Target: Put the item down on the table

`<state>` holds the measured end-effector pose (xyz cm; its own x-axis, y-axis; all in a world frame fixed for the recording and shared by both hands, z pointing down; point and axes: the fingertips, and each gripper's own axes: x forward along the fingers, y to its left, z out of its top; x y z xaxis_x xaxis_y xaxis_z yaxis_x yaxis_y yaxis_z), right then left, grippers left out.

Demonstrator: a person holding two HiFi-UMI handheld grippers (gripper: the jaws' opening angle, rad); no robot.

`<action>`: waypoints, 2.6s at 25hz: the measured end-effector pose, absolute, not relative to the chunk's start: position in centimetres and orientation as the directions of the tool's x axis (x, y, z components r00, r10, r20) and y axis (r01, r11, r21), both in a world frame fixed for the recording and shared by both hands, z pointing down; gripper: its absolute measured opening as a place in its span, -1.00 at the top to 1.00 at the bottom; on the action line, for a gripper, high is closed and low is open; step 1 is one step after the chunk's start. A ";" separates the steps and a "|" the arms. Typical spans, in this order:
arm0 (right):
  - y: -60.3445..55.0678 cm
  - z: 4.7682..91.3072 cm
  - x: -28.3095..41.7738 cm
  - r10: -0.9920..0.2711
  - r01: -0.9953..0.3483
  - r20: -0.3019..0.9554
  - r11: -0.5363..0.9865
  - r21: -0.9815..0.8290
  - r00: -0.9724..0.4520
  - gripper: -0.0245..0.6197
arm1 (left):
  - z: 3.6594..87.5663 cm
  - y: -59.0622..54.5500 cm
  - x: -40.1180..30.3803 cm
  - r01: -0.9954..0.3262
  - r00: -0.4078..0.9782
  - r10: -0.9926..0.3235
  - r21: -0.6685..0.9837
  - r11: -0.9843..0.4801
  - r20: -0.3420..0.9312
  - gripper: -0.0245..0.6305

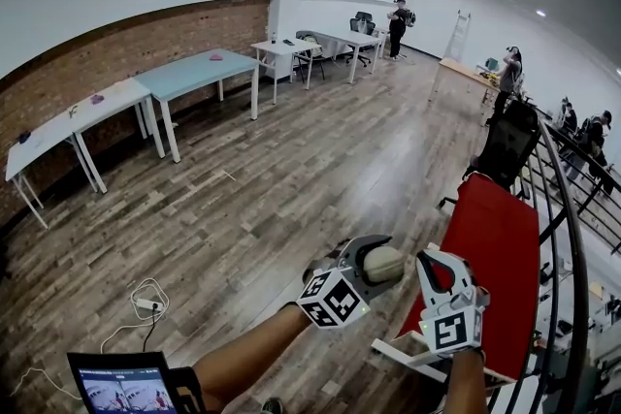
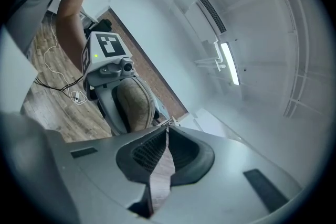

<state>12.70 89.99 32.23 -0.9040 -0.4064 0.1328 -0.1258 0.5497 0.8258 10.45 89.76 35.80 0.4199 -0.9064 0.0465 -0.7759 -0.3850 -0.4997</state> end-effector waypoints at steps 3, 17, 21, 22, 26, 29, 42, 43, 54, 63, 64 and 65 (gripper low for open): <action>89.3 32.8 11.6 -0.397 -0.117 0.138 0.553 0.825 -0.907 0.90 | 36.3 88.9 9.6 -0.779 0.419 -0.907 -0.494 -0.386 0.047 -0.01; 77.7 31.1 12.1 -0.432 -0.127 0.056 0.383 0.915 -0.900 0.90 | 35.5 77.9 9.3 -0.783 0.357 -0.932 -0.523 -0.337 0.067 -0.01; 75.3 30.2 13.0 -0.425 -0.188 -0.072 0.239 0.953 -0.903 0.90 | 36.2 74.5 10.1 -0.780 0.342 -0.936 -0.531 -0.331 0.080 -0.01; 74.4 30.1 13.2 -0.415 -0.206 -0.099 0.221 0.953 -0.904 0.90 | 36.5 73.3 10.3 -0.781 0.337 -0.938 -0.531 -0.329 0.084 -0.01; 70.4 29.6 14.4 -0.380 -0.292 -0.192 0.226 0.929 -0.905 0.90 | 37.4 69.0 11.0 -0.776 0.335 -0.936 -0.533 -0.338 0.105 -0.01; 70.4 30.0 15.3 -0.365 -0.341 -0.228 0.285 0.896 -0.903 0.90 | 38.0 69.3 11.6 -0.768 0.344 -0.931 -0.535 -0.352 0.119 -0.01; 64.1 31.7 9.4 -0.438 -0.356 -0.171 0.383 0.852 -0.882 0.90 | 38.5 63.9 5.5 -0.760 0.417 -0.902 -0.503 -0.412 0.108 -0.01; 63.7 31.6 8.7 -0.440 -0.357 -0.173 0.380 0.853 -0.881 0.90 | 38.4 63.5 4.9 -0.757 0.425 -0.899 -0.504 -0.416 0.104 -0.01; 60.0 31.2 -1.1 -0.535 -0.286 -0.083 0.309 0.907 -0.841 0.90 | 36.6 60.1 -4.6 -0.747 0.473 -0.880 -0.506 -0.430 0.050 -0.01; 58.3 32.4 -6.4 -0.538 -0.255 -0.047 0.321 0.912 -0.842 0.90 | 37.8 57.6 -9.3 -0.755 0.492 -0.870 -0.480 -0.446 0.034 -0.01; 57.6 32.6 -6.6 -0.534 -0.254 -0.044 0.327 0.910 -0.844 0.90 | 38.1 57.0 -9.5 -0.756 0.491 -0.870 -0.478 -0.447 0.038 -0.01; 56.8 32.8 -6.8 -0.533 -0.255 -0.043 0.332 0.908 -0.845 0.90 | 38.3 56.3 -9.8 -0.756 0.490 -0.871 -0.476 -0.449 0.043 -0.01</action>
